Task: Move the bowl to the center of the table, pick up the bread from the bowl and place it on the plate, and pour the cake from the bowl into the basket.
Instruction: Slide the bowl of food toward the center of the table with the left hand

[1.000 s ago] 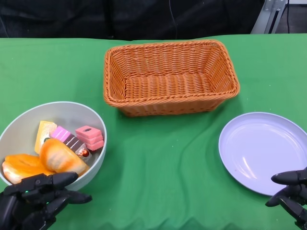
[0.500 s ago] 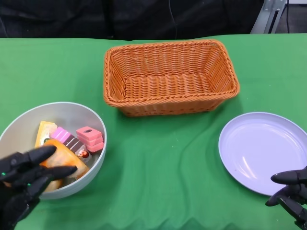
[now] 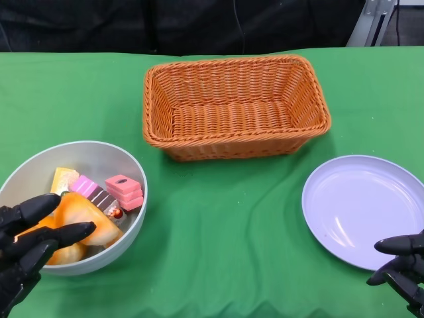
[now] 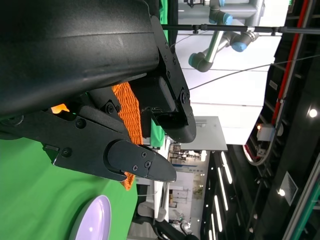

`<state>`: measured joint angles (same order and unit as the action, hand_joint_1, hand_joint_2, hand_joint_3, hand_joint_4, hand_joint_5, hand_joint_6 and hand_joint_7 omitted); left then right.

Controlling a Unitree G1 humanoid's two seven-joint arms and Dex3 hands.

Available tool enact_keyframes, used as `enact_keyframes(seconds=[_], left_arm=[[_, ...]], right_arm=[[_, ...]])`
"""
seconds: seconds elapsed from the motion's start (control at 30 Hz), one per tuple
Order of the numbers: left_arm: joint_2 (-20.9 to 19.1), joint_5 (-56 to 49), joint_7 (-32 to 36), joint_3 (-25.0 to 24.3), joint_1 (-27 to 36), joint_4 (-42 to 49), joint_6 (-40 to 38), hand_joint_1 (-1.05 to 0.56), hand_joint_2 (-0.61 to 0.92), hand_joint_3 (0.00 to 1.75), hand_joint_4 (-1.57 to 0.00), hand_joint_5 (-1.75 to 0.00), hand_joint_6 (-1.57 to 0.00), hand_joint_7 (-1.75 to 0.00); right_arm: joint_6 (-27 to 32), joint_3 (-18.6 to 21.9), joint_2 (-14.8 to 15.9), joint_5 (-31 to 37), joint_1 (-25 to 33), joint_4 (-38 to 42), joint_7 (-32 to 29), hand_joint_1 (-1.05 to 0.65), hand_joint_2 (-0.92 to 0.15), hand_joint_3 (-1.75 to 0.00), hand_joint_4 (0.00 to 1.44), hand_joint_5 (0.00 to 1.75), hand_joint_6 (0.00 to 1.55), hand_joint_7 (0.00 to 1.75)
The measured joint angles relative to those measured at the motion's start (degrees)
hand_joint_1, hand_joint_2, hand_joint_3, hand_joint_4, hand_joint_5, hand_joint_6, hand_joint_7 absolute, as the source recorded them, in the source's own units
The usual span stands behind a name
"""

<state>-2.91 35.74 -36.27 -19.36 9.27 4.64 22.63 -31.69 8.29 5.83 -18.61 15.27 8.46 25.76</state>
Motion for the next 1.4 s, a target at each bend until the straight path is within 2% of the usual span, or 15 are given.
enact_keyframes(seconds=[0.1,0.33,0.57,0.77,1.03,1.4], left_arm=[[-0.8,0.0,0.0,-1.1,-0.6,0.3,0.0,-0.52,0.91,0.00,-1.11,-0.01,-0.96,0.00],[-3.3,-1.9,0.4,-2.9,-2.2,1.1,0.3,-0.57,0.92,0.01,-0.85,0.00,-0.76,0.00],[-5.9,-6.1,2.2,-4.3,-5.3,3.6,3.3,-0.61,0.92,0.06,-0.75,0.00,-0.66,0.00],[-7.9,-8.7,3.1,-5.7,-7.0,8.2,6.6,-0.61,0.92,0.12,-0.60,0.00,-0.54,0.00],[-10.1,-15.3,6.9,-6.2,-9.3,13.6,12.1,-0.69,0.92,0.24,-0.56,0.00,-0.48,0.00],[-12.6,-15.9,8.8,-6.2,-14.7,24.3,13.3,-0.64,0.92,0.20,-0.50,0.00,-0.44,0.00]], right_arm=[[-0.1,0.0,0.0,0.8,0.0,0.0,-0.2,-0.31,-0.92,-0.11,0.71,1.25,0.67,0.81],[-0.1,0.0,0.0,0.9,-0.1,0.0,-0.2,-0.30,-0.92,-0.11,0.72,1.26,0.67,0.82],[-0.4,0.0,0.0,0.8,-0.8,0.8,0.1,-0.31,-0.92,-0.11,0.72,1.26,0.67,0.83],[-0.4,0.0,0.0,0.8,-0.8,0.9,-0.1,-0.29,-0.92,-0.11,0.71,1.25,0.67,0.83],[-0.2,0.0,0.0,0.8,-0.8,0.9,0.0,-0.28,-0.92,-0.11,0.71,1.25,0.66,0.83],[-0.5,0.1,0.0,0.9,-0.9,1.5,0.0,-0.29,-0.92,-0.11,0.72,1.25,0.66,0.84]])
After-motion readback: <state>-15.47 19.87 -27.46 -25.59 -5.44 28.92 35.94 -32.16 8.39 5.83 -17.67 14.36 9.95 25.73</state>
